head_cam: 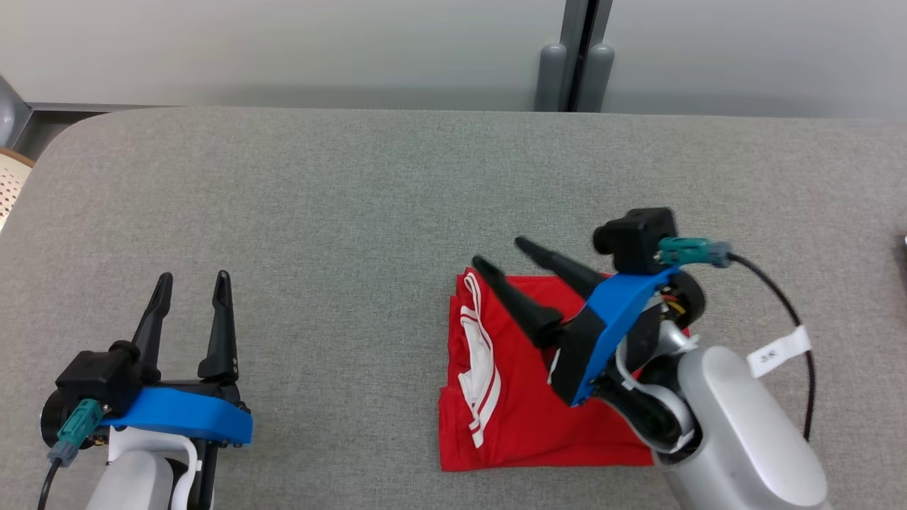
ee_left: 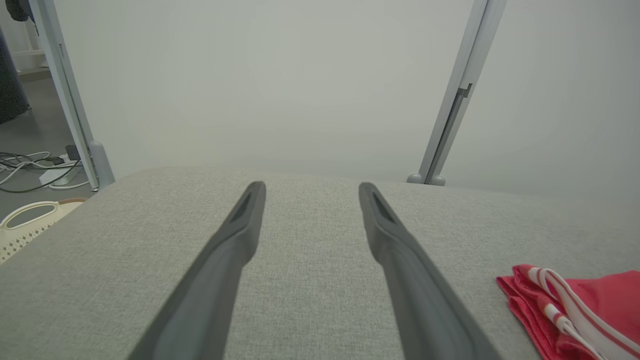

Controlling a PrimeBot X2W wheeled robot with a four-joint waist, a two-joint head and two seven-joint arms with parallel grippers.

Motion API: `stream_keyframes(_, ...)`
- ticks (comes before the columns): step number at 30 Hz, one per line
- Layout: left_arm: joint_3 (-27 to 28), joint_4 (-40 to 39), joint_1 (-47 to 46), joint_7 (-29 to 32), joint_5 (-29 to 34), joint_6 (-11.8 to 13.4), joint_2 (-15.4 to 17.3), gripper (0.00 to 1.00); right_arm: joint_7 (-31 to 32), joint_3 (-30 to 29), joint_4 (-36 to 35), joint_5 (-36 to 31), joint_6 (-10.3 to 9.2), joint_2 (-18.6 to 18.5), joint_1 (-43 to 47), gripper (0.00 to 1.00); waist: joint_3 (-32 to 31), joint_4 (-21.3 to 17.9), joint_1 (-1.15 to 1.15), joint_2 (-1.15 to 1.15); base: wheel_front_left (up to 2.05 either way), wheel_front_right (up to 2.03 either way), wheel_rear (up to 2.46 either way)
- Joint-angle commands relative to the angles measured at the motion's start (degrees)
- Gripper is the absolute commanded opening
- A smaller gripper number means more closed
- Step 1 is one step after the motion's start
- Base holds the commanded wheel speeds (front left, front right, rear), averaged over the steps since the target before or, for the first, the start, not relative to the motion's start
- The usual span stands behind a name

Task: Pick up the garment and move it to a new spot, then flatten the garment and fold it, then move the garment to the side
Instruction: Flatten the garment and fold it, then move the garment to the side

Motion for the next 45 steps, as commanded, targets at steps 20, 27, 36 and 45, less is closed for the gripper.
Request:
stream_keyframes(20,0.4,-1.8,2.5,-0.2,-1.1,1.8,-1.1,1.00,-16.5,-30.3,-13.6,-18.5,0.03,-0.5,19.2,1.00,-1.4,-4.6,0.00,0.00,0.00,0.00,0.00)
stream_keyframes(27,-0.2,-1.6,3.8,-0.2,-0.5,2.2,-0.9,1.00,-20.0,-31.1,-8.9,-18.2,0.03,-0.2,21.4,1.00,-3.0,-5.7,0.00,0.00,0.00,0.00,0.00)
stream_keyframes(36,-0.4,-0.6,5.8,-0.2,-1.0,2.4,-0.5,1.00,-21.1,-30.4,-6.7,-18.2,0.03,-0.3,21.3,1.00,-4.8,-6.6,0.00,0.00,0.00,0.00,0.00)
stream_keyframes(45,-0.9,-0.1,5.6,0.0,-1.4,2.5,-0.7,1.00,-22.3,-28.3,-4.1,-18.1,0.03,-1.6,21.2,1.00,-5.3,-6.3,0.00,0.00,0.00,0.00,0.00)
